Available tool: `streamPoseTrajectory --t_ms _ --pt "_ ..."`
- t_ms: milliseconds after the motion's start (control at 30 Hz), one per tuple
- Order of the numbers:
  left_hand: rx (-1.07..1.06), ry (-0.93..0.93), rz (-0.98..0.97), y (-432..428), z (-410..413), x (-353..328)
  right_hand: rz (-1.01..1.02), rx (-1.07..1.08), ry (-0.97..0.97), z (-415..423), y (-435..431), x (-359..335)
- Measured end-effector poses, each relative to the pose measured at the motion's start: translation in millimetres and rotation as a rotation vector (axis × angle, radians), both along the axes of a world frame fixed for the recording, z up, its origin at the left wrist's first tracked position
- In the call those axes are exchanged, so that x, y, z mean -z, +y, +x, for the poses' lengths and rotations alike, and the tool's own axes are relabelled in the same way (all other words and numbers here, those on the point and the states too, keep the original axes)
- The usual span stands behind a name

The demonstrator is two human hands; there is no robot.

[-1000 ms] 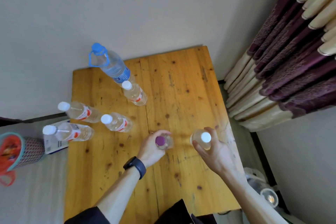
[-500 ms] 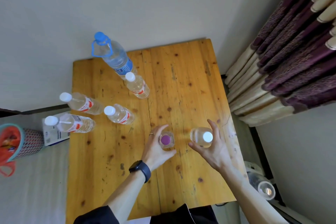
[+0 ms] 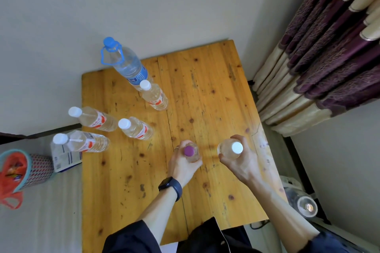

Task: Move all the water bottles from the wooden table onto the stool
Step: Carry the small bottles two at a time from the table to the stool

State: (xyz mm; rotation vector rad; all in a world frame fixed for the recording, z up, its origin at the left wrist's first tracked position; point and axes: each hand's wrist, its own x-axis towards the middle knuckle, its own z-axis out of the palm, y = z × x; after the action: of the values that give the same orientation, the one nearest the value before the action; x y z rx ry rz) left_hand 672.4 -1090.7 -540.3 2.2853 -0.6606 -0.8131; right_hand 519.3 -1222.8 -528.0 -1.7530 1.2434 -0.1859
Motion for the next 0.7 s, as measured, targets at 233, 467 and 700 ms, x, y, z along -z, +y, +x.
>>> streamPoseTrajectory --t_ms 233,467,700 --pt "0.211 -0.079 -0.031 -2 -15 -36 -0.088 0.170 -0.026 -48 42 -60" --pt "0.651 -0.089 -0.136 -18 -65 -59 -0.149 0.538 -0.038 -127 117 -96" --pt "1.083 -0.078 -0.302 -21 -179 -96 -0.147 1.029 -0.015 -224 211 -134"
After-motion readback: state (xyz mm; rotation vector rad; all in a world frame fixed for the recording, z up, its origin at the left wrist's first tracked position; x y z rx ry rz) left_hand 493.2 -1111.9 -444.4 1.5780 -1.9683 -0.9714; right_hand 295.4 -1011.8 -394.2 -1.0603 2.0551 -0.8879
